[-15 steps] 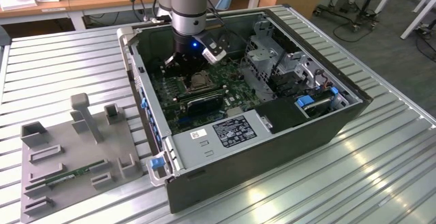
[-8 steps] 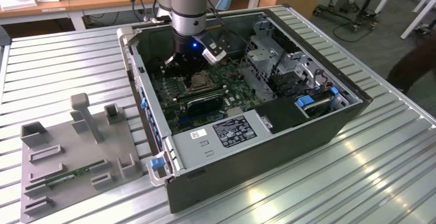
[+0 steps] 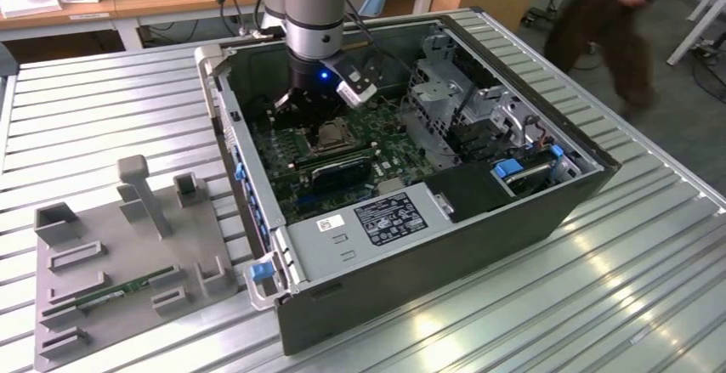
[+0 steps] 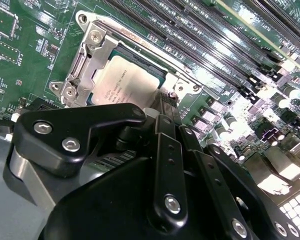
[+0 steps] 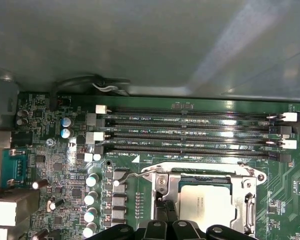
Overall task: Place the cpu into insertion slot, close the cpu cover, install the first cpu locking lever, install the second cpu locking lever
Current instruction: 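Close the cpu cover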
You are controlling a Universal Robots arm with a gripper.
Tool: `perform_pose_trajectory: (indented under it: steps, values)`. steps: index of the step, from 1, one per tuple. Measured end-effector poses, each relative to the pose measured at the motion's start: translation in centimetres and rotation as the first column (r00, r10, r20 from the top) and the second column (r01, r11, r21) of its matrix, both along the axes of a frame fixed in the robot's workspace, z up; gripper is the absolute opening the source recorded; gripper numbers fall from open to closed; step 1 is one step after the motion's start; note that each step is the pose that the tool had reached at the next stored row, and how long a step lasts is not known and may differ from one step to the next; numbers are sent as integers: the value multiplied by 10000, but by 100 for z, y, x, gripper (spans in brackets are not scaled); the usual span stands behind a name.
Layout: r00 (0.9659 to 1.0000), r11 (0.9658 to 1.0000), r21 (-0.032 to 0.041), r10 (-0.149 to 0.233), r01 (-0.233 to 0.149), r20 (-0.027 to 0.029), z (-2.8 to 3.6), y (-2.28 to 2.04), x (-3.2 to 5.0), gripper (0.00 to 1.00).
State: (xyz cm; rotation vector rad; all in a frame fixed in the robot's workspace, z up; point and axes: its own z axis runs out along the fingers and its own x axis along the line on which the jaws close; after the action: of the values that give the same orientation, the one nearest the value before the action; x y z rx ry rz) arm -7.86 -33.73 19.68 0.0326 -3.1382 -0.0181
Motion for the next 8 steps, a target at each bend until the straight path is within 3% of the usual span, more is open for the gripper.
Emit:
perform_pose_trajectory:
  steps: [8]
  values:
    - [10000,10000,15,-1,1,11,10,4,2,11]
